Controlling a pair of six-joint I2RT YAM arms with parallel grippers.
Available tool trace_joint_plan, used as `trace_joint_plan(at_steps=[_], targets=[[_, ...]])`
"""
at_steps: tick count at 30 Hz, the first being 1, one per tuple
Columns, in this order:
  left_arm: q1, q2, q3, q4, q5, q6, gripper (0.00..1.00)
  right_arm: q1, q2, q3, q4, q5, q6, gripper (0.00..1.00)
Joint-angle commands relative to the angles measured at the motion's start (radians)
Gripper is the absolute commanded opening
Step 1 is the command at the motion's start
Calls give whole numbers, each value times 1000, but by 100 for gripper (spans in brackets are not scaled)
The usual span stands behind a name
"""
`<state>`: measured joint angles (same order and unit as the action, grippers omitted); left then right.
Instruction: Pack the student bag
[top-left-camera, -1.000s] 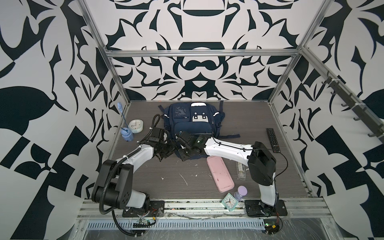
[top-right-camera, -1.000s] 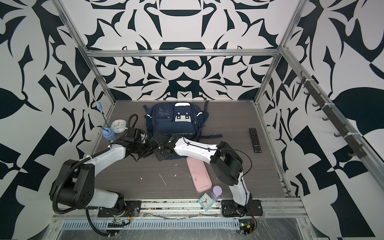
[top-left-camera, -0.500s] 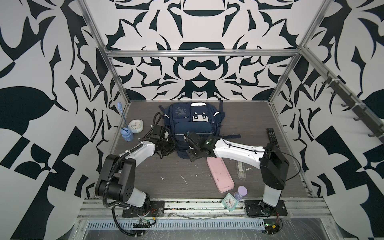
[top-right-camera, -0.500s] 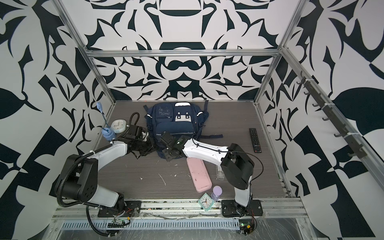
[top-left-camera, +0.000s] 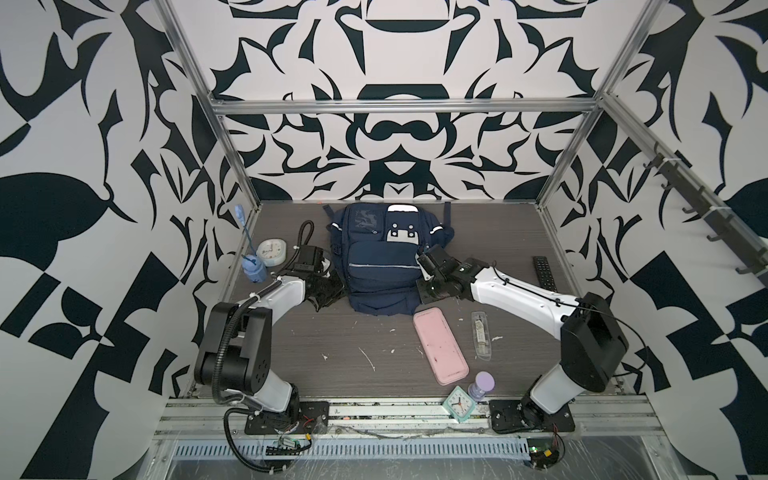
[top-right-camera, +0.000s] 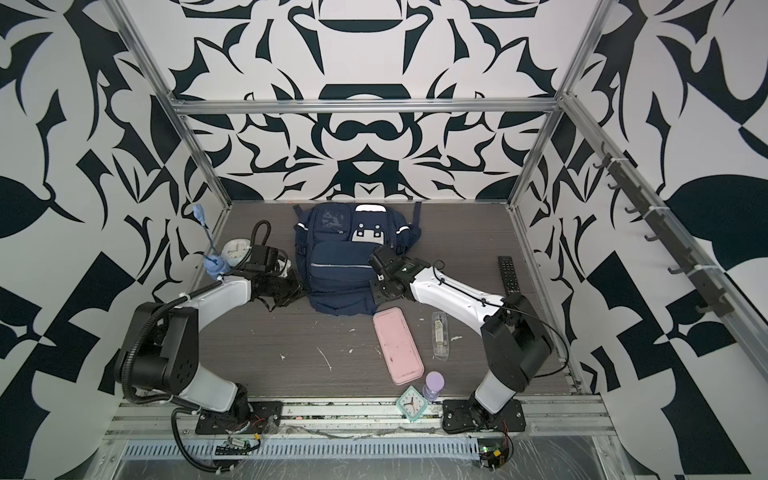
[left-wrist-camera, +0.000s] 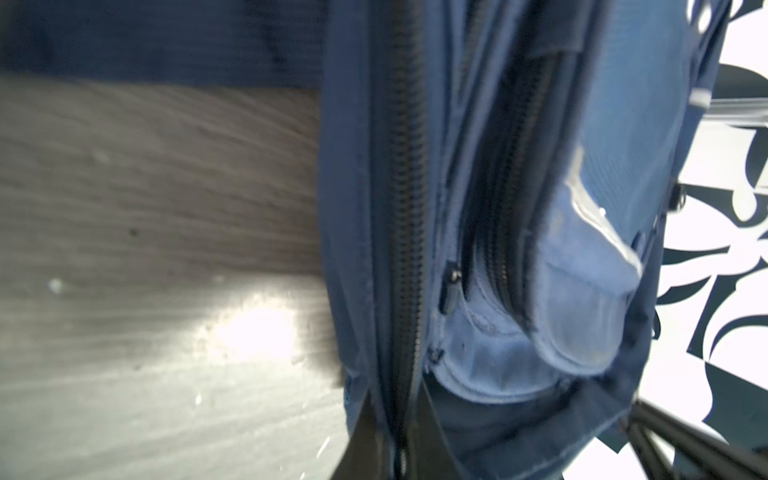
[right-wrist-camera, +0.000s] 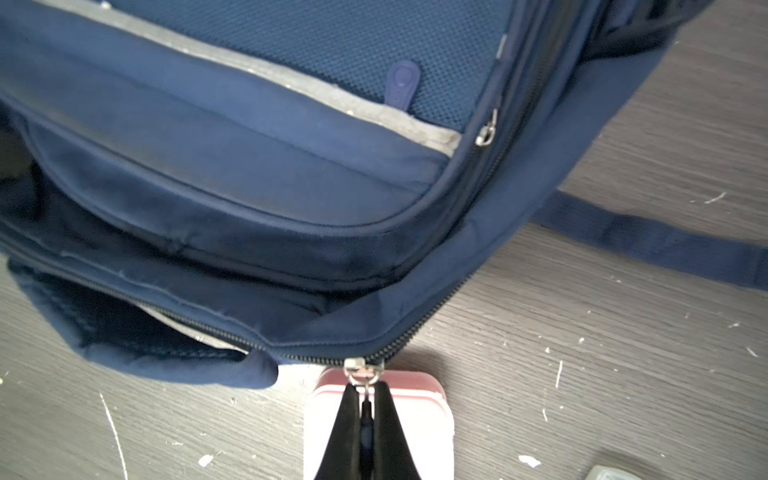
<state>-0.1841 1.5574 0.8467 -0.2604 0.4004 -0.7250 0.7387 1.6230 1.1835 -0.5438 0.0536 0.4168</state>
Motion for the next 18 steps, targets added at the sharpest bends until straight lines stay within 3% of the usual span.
trace_joint_plan(at_steps=[1,4,6,7,8,9,11,18], targets=[[7,18,64,39,-31,3,9,24,-12,13,8,-4,21,0],[8,47,106,38,-30,0,15,47,11,40,13,-4,27,0],[8,67,133,35,-22,0,37,64,28,62,23,-7,30,0],[8,77,147,33,-16,-2,56,74,42,73,24,-9,32,0],[8,78,154,34,-12,-3,68,88,57,89,27,-9,33,0],[7,75,154,33,-13,-4,73,99,70,103,28,-9,33,0],[8,61,151,25,-19,2,79,121,104,135,30,-9,31,0],[7,-72,27,1,-34,8,81,163,192,229,5,-3,18,0]])
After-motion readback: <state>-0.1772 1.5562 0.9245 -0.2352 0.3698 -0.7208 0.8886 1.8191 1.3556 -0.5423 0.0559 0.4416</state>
